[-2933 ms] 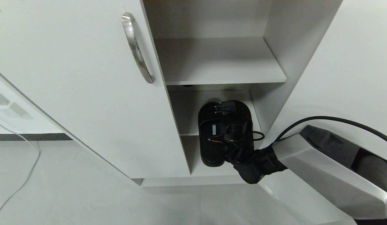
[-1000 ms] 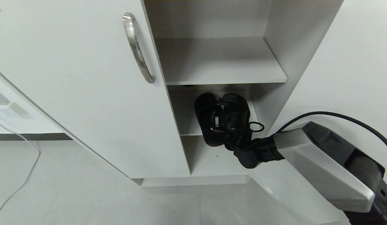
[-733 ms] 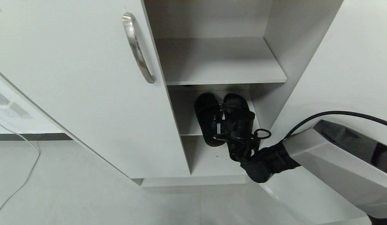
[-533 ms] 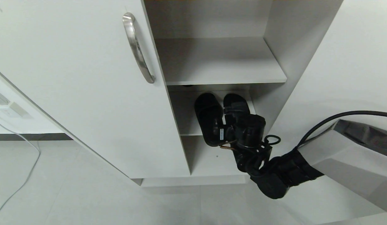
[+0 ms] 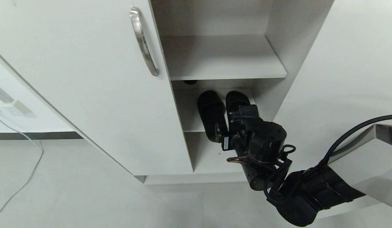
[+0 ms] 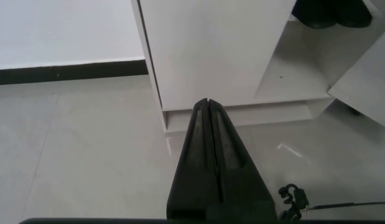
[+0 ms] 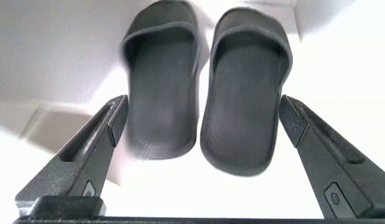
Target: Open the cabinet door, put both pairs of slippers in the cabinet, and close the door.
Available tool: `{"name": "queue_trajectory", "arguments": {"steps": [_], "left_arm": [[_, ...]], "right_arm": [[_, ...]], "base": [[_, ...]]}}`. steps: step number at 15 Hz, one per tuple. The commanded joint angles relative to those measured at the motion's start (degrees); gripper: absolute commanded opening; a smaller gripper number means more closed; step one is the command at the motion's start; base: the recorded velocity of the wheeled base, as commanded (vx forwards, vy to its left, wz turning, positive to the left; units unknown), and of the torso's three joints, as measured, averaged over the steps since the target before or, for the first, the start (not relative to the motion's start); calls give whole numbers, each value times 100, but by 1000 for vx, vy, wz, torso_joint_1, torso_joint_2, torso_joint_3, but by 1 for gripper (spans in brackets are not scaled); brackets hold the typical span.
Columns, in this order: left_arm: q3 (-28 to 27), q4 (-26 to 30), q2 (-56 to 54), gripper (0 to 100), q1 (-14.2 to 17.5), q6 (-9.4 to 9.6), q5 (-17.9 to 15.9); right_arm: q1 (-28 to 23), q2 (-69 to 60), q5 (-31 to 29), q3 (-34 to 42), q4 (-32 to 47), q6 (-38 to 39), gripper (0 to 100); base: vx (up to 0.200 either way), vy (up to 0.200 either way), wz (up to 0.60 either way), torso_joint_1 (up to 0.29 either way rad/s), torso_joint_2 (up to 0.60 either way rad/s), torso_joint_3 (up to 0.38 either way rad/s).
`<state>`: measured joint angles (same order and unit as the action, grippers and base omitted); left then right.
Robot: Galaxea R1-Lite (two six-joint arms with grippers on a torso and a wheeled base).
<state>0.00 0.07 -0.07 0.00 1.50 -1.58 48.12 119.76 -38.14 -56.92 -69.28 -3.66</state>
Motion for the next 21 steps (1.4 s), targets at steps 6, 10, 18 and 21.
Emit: {"name": "queue_trajectory", "arguments": {"steps": [6,10,18,21], "left_arm": [[0,1,7,0,0,-9,9],[0,1,7,0,0,-9,0],[0,1,7,0,0,-9,0],[0,1,7,0,0,-9,0]], "right_arm": [[-4,-32,0,40,2,-3,100],[14,-49,0,93,-7,-3,100],[40,-5,0,102,2,-3,100],[49,-5,0,102,2,-3,100]], "base": [[-33,0,0,0,0,1],[0,0,0,0,0,0],[0,0,0,0,0,0],[0,0,0,2,0,85]]}}
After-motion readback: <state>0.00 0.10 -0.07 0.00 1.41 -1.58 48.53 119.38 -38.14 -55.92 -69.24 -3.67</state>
